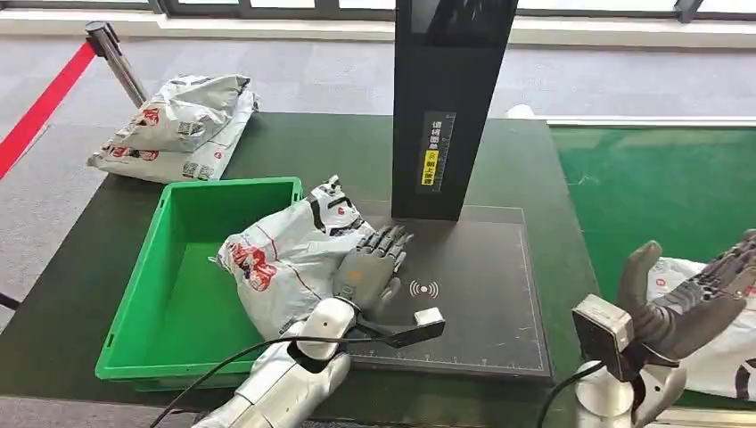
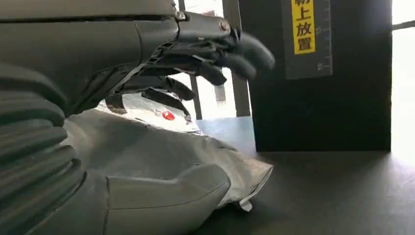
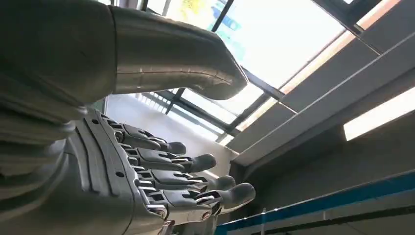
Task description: Moved the parcel from conveyor to table for the left to box.
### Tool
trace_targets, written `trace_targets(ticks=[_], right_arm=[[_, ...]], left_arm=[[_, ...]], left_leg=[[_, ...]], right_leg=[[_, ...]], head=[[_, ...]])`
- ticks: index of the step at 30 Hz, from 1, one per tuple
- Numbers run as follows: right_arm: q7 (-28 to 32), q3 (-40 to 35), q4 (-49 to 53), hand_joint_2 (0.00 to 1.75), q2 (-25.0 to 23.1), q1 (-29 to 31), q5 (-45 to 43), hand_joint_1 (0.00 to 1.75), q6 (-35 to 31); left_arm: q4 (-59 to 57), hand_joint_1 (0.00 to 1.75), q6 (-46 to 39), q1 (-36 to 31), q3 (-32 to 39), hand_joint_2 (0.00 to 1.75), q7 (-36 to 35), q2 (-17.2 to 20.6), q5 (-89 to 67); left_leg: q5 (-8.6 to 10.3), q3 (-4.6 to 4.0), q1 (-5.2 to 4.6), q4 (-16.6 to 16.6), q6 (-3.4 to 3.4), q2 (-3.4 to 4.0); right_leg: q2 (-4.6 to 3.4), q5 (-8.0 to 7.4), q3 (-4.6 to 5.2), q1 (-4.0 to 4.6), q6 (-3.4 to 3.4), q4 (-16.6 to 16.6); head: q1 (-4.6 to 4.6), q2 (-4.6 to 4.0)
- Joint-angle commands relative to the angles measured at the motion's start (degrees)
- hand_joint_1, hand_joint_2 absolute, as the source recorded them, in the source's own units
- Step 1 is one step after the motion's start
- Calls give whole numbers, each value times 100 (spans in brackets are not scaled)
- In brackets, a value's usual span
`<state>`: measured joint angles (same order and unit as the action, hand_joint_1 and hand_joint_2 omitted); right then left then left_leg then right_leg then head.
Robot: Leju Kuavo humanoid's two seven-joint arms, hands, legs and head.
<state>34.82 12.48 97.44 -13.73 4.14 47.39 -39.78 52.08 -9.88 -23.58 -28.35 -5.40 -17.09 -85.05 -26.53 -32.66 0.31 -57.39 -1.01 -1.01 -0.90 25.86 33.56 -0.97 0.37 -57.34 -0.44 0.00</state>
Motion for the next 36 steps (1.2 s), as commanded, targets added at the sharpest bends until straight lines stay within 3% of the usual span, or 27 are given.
trace_targets(ticks=[1, 16, 21, 22, 23, 36], right_arm=[[-95, 93, -188, 175, -42, 186, 44, 0, -22], [-222, 57, -142, 175, -37, 270, 123, 0, -22], [-263, 27, -106, 175, -16, 265, 123, 0, -22], [-268, 33, -98, 175, -24, 273, 122, 0, -22], [-276, 27, -89, 175, -25, 279, 121, 0, -22], [-230, 91, -212, 175, -52, 427, 137, 0, -22]], left_arm=[[-382, 175, 187, -178, 229, 175, -31, 65, -156], [-857, 175, 455, -376, 291, 175, -175, 23, -495], [-1000, 175, -14, -514, -7, 175, -574, 182, -495], [-959, 16, -263, -535, -129, 175, -726, 239, -495], [-900, 0, -419, -531, -156, 175, -800, 262, -495], [-266, 0, -724, -417, -267, 175, -869, 346, -495]], left_leg=[[1, 8, 3, 6, 2, 16], [1, 4, 3, 4, 2, 12], [2, 5, 2, 5, 1, 14], [1, 2, 2, 2, 0, 9], [1, 5, 3, 3, 1, 13], [1, 5, 2, 4, 1, 23]], right_leg=[[1, -5, -8, 6, -5, 10], [2, -5, -7, 5, -4, 8], [0, -5, -7, 4, -5, 7], [0, -3, -4, 3, -3, 2], [0, -4, -7, 5, -5, 6], [-4, -6, -4, 5, -6, 5]], head=[[0, 0], [0, 0], [0, 0], [0, 0], [0, 0], [0, 0]])
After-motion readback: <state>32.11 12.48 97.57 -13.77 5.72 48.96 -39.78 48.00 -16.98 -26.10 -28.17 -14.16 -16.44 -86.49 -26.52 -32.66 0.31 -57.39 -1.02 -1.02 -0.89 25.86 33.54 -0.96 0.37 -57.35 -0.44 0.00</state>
